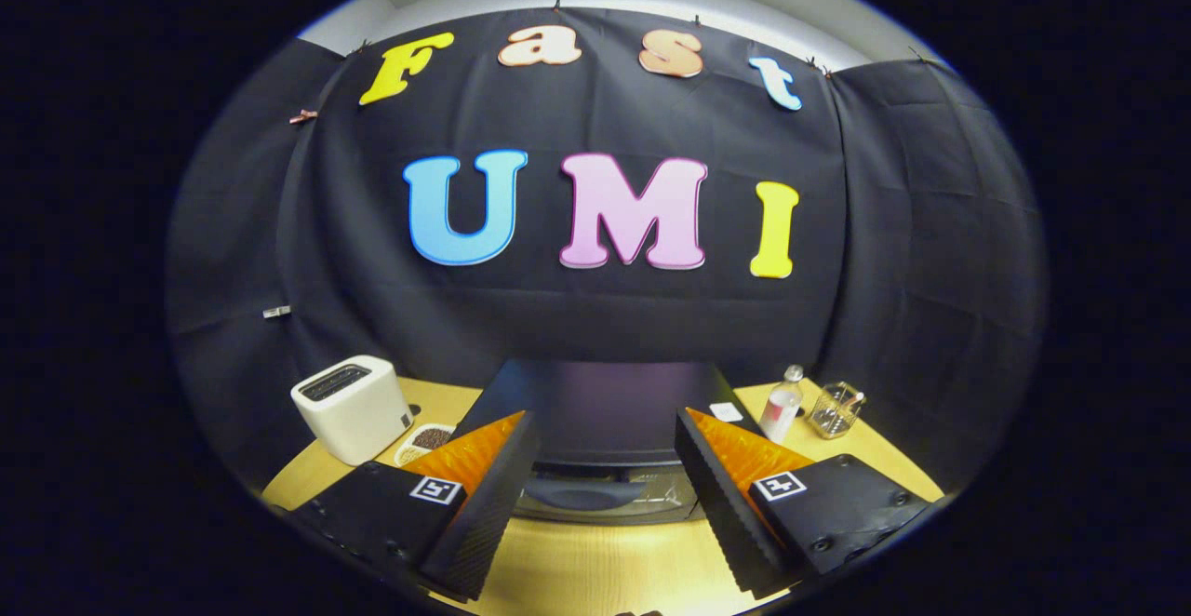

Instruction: Open the toaster oven, put the food inside, and close the toaster oven door.

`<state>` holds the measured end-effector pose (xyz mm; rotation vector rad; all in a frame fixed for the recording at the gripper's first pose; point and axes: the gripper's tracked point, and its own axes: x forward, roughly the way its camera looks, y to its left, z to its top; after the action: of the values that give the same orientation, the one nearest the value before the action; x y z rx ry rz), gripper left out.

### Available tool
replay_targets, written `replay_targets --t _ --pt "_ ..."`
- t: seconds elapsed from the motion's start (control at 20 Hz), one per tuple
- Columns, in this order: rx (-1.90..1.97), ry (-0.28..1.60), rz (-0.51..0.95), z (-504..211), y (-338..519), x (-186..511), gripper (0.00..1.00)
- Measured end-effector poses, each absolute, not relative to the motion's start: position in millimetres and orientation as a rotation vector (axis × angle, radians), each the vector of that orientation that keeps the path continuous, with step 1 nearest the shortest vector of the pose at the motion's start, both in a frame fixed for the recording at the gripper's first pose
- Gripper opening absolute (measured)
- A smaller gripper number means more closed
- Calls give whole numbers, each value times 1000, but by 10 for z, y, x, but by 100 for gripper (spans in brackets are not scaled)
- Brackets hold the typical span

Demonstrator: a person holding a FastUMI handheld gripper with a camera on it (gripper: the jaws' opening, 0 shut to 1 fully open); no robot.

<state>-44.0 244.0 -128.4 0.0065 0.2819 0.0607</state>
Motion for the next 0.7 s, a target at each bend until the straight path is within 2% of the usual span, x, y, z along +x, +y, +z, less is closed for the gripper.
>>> replay_targets --t 0.3,0.7 --pt "-99 130 36 -599 2003 -331 98" --pt "-180 87 85 -273 1602 -448 99"
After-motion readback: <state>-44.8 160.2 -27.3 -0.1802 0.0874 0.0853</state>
